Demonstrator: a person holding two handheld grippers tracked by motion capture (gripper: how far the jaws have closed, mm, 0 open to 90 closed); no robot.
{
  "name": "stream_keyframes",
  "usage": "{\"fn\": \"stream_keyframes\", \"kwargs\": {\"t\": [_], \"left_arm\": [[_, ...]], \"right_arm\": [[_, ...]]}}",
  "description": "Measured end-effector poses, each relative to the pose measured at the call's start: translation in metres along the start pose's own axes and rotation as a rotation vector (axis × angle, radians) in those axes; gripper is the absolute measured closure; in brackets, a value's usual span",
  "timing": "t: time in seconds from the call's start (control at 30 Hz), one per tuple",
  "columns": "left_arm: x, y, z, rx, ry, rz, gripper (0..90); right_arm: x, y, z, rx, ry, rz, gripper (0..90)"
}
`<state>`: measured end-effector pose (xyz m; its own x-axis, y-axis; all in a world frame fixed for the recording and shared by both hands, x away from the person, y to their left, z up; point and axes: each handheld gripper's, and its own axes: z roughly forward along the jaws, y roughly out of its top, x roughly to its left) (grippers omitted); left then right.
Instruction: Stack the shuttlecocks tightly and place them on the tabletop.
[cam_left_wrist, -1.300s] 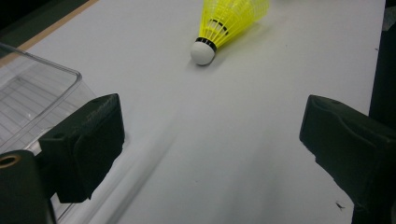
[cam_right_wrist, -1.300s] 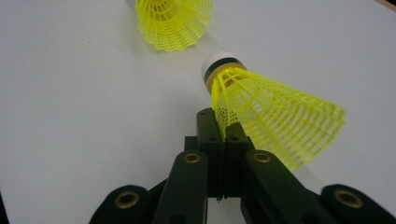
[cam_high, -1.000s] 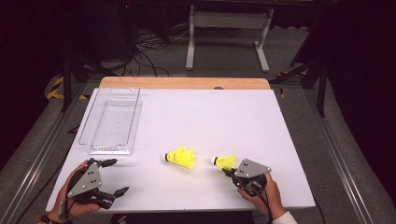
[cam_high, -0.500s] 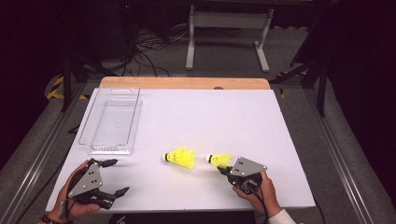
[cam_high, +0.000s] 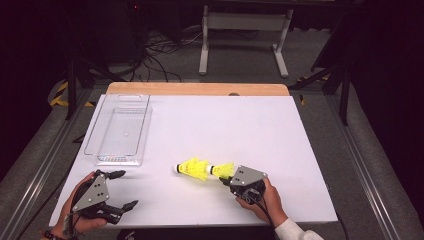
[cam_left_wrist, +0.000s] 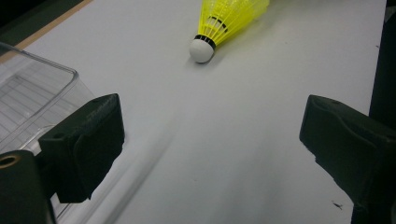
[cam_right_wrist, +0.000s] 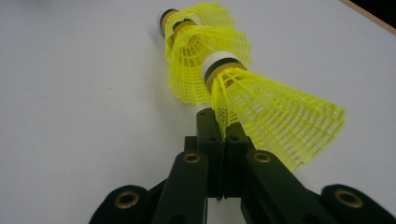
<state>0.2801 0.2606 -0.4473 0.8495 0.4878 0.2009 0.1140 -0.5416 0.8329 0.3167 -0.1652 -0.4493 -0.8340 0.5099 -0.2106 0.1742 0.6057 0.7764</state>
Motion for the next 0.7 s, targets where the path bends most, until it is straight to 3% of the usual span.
{"fn": "stream_keyframes", "kwargs": {"t": [0.7], "left_arm": [[0.0, 0.0, 0.0, 0.001, -0.003, 0.001, 7.7]], "right_arm": [[0.008, 0.017, 0.043, 0.025, 0.065, -0.033, 89.2]]}}
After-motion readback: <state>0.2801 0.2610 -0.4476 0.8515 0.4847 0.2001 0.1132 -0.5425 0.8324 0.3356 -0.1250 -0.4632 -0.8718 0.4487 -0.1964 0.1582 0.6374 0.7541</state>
